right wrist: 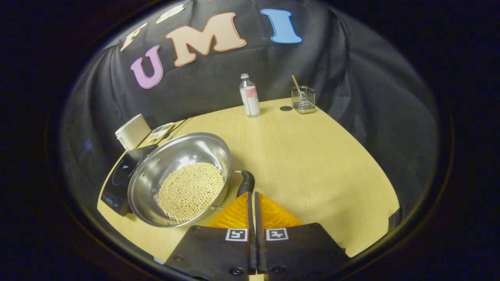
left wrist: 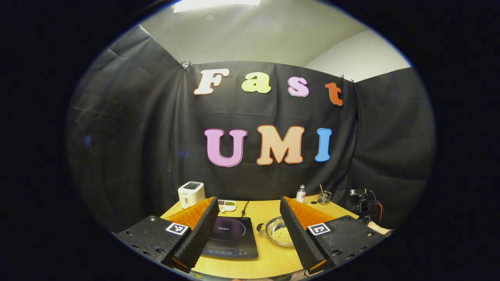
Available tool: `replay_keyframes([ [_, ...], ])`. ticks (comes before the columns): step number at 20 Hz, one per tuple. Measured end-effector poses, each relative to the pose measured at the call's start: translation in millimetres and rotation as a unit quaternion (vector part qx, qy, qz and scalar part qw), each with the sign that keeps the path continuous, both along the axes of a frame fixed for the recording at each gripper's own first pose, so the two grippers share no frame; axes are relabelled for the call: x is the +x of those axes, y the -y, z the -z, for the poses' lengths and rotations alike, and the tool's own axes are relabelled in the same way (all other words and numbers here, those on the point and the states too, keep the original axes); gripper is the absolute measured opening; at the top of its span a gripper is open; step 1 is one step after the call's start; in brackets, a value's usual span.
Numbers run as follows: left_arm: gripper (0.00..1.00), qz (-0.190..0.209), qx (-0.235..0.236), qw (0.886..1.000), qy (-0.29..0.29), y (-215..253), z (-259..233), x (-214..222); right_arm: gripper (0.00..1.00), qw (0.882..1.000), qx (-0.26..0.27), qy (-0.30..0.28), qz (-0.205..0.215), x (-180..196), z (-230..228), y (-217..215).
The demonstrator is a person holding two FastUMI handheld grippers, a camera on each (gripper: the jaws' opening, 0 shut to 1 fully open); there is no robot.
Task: First push the handle of the pot to place it horizontally, then grasp the pot with both hands and set it on the induction cooktop.
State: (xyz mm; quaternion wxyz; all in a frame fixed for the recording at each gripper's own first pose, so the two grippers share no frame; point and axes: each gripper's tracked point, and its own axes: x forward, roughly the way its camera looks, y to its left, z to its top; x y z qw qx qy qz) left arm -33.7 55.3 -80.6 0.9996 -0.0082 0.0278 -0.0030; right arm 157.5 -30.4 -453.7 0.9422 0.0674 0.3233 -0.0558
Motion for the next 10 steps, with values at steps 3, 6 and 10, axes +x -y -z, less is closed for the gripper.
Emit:
replay_keyframes([
  [3,0.92,0.005,-0.004,1.000,-0.009,-1.3,9.2,9.4,0.00,1.000,0.000,-0.002,0.004,13.9,5.1,6.0],
  [6,0.95,0.002,-0.007,1.000,-0.013,-7.8,14.3,19.1,0.03,1.000,0.012,-0.001,0.005,26.3,8.0,9.4],
  [10,0.95,0.003,-0.017,1.000,-0.013,-12.3,22.1,29.8,0.03,0.998,0.054,-0.010,-0.009,27.0,4.6,8.8],
])
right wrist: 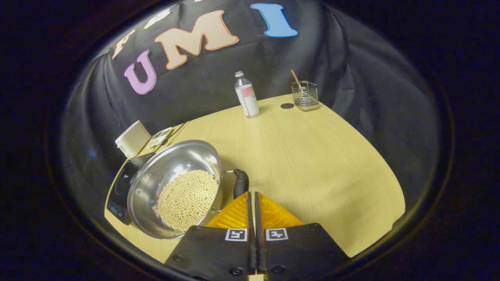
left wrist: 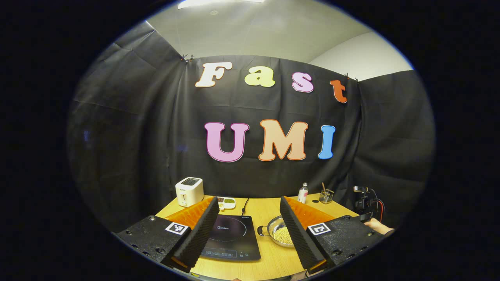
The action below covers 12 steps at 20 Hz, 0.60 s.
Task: First push the handle of the pot to place it horizontally, then grasp the pot with both hands and set it on the induction cooktop.
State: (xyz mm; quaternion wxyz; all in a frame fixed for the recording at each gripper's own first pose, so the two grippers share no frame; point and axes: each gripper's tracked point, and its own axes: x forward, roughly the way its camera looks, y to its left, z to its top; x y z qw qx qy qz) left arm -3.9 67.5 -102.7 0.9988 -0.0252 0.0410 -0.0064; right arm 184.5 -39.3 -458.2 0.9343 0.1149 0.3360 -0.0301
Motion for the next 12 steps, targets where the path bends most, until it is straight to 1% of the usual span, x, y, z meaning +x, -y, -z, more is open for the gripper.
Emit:
replay_keyframes([
  [1,0.95,0.003,-0.006,1.000,-0.003,0.4,4.7,4.5,0.04,1.000,0.014,-0.003,-0.006,-0.3,-3.1,0.2],
  [4,0.95,0.010,-0.021,1.000,-0.019,-0.5,24.5,19.7,0.03,0.999,0.033,-0.008,-0.015,-0.5,-10.2,7.0],
  [5,0.96,0.013,-0.028,0.999,-0.027,-1.9,32.6,22.5,0.05,0.999,0.032,-0.007,-0.017,1.1,-12.9,9.9],
  [6,0.92,0.021,-0.036,0.999,-0.036,-2.2,40.0,27.2,0.11,0.999,0.032,-0.006,-0.019,2.1,-15.7,12.7],
  [7,0.96,0.027,-0.046,0.998,-0.045,-1.7,50.6,31.2,0.00,0.999,0.043,-0.003,-0.023,2.8,-20.8,12.2],
  [8,0.96,0.036,-0.056,0.996,-0.057,-0.9,61.2,36.1,0.14,0.998,0.057,-0.003,-0.028,3.3,-25.3,8.9],
  [9,0.96,0.042,-0.066,0.995,-0.066,0.1,71.7,42.1,0.06,0.997,0.069,-0.001,-0.035,3.2,-30.5,5.5],
  [10,0.95,0.049,-0.075,0.993,-0.079,1.8,83.1,49.6,0.29,0.996,0.076,0.001,-0.042,2.6,-35.1,3.9],
  [11,0.91,0.055,-0.081,0.991,-0.093,7.0,95.6,64.0,0.24,0.996,0.078,-0.001,-0.043,3.4,-34.7,5.3],
  [12,0.96,0.059,-0.086,0.989,-0.105,8.2,107.8,73.7,0.41,0.995,0.088,-0.001,-0.047,6.0,-35.7,3.9],
])
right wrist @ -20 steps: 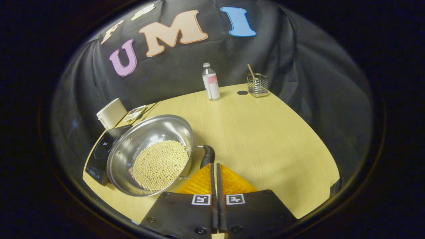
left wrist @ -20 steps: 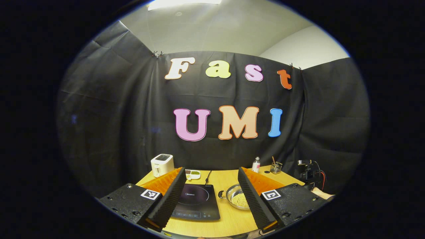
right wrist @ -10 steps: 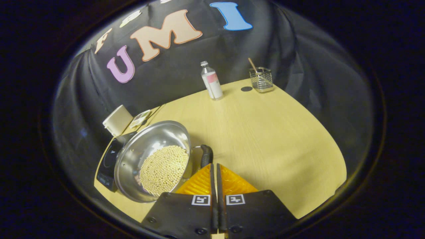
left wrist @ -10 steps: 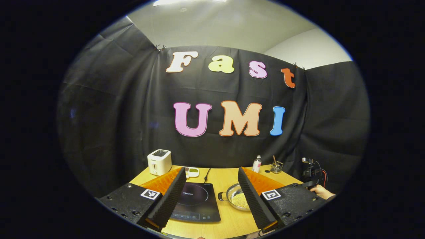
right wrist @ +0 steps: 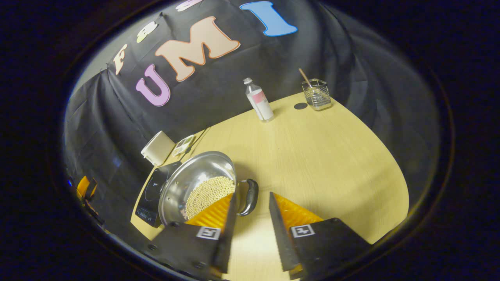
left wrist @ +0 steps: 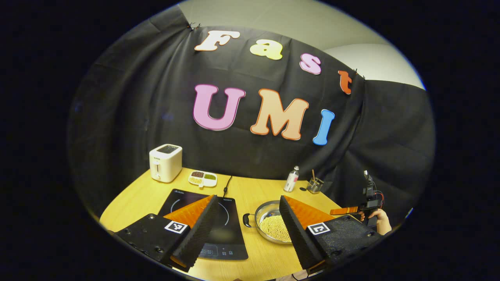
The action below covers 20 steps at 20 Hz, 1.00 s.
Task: First push the handle of the pot to place it horizontally, then grasp the pot with both hands and set it on the induction cooktop.
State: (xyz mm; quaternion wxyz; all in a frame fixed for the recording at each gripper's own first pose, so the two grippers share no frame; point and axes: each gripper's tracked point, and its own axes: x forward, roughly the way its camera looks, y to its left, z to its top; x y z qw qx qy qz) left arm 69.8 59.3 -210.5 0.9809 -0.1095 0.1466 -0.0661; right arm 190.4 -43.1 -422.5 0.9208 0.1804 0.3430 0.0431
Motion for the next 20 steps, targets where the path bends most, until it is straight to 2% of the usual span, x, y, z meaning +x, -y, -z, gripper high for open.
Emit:
replay_keyframes([
  [3,0.96,0.021,-0.021,0.999,-0.040,5.3,36.6,20.2,0.92,1.000,0.024,-0.005,-0.016,1.9,-0.4,-8.7],
  [7,0.96,0.045,-0.069,0.989,-0.122,16.6,96.1,37.2,0.92,0.998,0.052,-0.018,-0.033,9.9,5.3,-17.5],
  [11,0.96,0.066,-0.124,0.968,-0.209,29.1,145.6,55.3,0.92,0.995,0.073,-0.046,-0.049,15.5,20.4,-23.5],
  [12,0.96,0.067,-0.133,0.963,-0.226,30.6,155.4,60.3,1.00,0.994,0.078,-0.052,-0.052,16.9,23.7,-26.5],
  [13,0.96,0.068,-0.139,0.958,-0.243,31.6,164.7,64.5,1.00,0.993,0.086,-0.056,-0.056,18.7,25.7,-29.5],
  [14,0.96,0.067,-0.141,0.953,-0.258,30.7,173.4,68.2,0.92,0.992,0.095,-0.061,-0.059,20.4,27.1,-33.4],
  [17,0.96,0.078,-0.163,0.940,-0.288,40.5,187.6,76.0,0.92,0.989,0.107,-0.069,-0.068,26.1,32.4,-40.9],
  [19,0.87,0.088,-0.163,0.935,-0.301,46.0,195.4,80.9,0.92,0.989,0.110,-0.075,-0.071,28.9,36.0,-43.5],
  [20,0.93,0.092,-0.156,0.934,-0.308,46.5,199.9,82.3,0.92,0.988,0.115,-0.078,-0.072,30.5,38.2,-44.8],
])
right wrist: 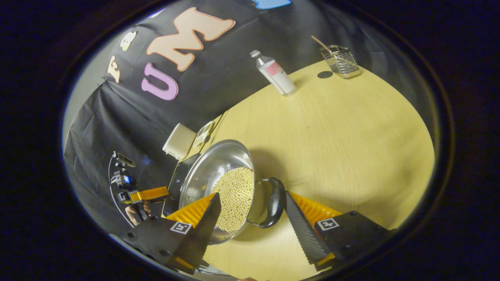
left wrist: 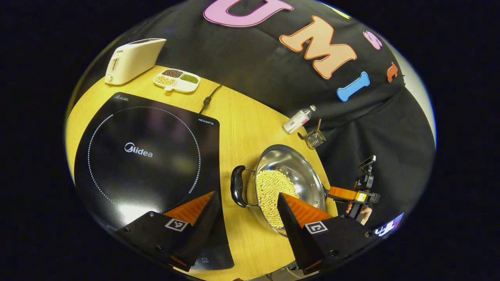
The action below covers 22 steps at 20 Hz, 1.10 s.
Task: First push the handle of the pot to place it horizontally, then grasp the pot with both hands and set it on the induction cooktop.
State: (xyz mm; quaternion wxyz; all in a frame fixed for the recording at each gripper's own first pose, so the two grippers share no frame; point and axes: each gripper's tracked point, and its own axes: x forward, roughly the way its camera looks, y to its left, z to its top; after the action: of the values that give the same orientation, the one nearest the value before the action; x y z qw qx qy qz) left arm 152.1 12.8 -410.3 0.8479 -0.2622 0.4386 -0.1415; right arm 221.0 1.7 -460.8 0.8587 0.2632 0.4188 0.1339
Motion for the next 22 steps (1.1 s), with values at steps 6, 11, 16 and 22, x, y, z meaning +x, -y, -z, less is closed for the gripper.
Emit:
replay_keyframes([
  [6,0.93,0.017,-0.008,1.000,-0.023,14.5,14.6,5.4,1.00,1.000,0.009,-0.014,-0.001,4.6,14.1,-1.8],
  [11,0.89,0.030,0.002,0.999,-0.032,23.9,20.7,10.4,0.99,1.000,0.008,-0.019,-0.006,6.8,26.0,-7.9],
  [16,0.88,0.025,0.024,0.999,-0.042,24.4,27.7,18.0,0.97,0.999,0.006,-0.032,-0.015,7.4,37.1,-17.5],
  [22,0.85,0.050,0.093,0.993,-0.051,25.9,39.9,26.5,0.87,0.999,-0.017,-0.042,-0.021,4.0,51.0,-20.9],
])
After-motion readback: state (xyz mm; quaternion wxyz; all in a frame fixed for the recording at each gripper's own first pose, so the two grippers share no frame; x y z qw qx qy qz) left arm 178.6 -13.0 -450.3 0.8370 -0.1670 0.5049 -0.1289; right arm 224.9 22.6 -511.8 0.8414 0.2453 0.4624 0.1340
